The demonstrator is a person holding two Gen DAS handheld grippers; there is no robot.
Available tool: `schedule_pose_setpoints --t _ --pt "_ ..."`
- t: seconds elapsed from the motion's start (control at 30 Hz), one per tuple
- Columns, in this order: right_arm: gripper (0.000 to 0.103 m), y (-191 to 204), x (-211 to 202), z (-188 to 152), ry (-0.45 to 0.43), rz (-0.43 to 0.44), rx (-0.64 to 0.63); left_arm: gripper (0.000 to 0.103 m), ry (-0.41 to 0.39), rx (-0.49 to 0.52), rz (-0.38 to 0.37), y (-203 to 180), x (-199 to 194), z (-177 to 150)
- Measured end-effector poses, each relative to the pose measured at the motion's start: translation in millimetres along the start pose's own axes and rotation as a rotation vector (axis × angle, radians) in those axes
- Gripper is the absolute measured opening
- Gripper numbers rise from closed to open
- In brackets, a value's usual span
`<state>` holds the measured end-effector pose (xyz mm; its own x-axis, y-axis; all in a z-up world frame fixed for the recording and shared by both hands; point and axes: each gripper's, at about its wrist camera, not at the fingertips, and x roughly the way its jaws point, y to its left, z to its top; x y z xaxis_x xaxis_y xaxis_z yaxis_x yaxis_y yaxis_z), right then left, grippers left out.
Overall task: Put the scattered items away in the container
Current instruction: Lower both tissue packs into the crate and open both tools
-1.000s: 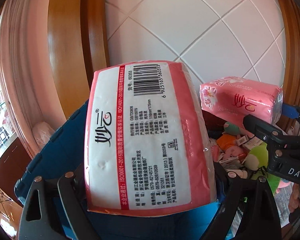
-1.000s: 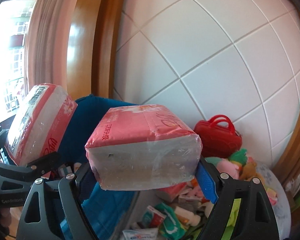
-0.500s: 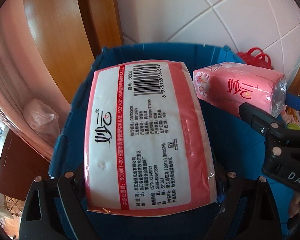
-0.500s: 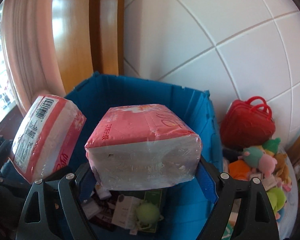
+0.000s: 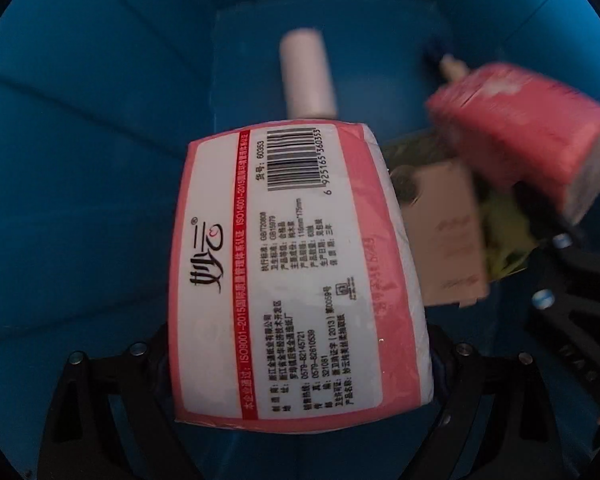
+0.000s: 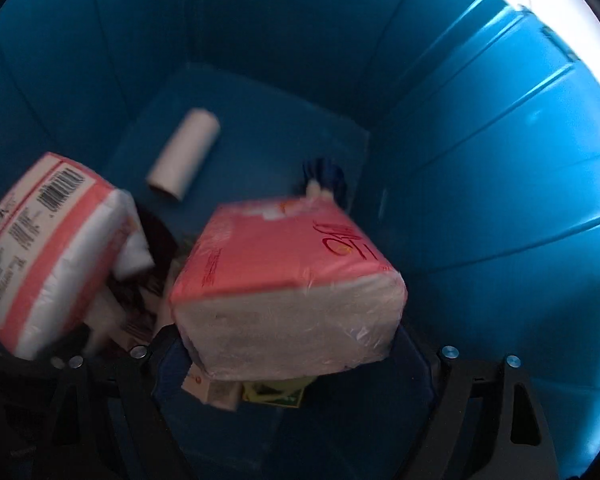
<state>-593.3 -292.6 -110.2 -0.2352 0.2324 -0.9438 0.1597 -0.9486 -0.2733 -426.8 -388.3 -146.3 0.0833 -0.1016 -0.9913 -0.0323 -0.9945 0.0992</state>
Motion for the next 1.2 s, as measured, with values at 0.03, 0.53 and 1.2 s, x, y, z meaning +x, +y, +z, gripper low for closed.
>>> schedule_pose_setpoints --t 0.03,0.53,1.2 --pt "0.087 0.0 3.7 -1.5 0.011 -0.002 -0.003 0.092 0.009 0.002 0.014 -0.7 4.1 0.3" --pt "0.096 10.4 14.4 9.8 0.043 -0.008 -0.042 0.093 -0.069 -0.034 0.059 2.4 -5.0 0.4" --pt "0.1 -14.0 -16.8 25.1 -0.102 0.023 0.095 0.094 -0.427 -0.068 0.094 31.5 -90.5 9.5"
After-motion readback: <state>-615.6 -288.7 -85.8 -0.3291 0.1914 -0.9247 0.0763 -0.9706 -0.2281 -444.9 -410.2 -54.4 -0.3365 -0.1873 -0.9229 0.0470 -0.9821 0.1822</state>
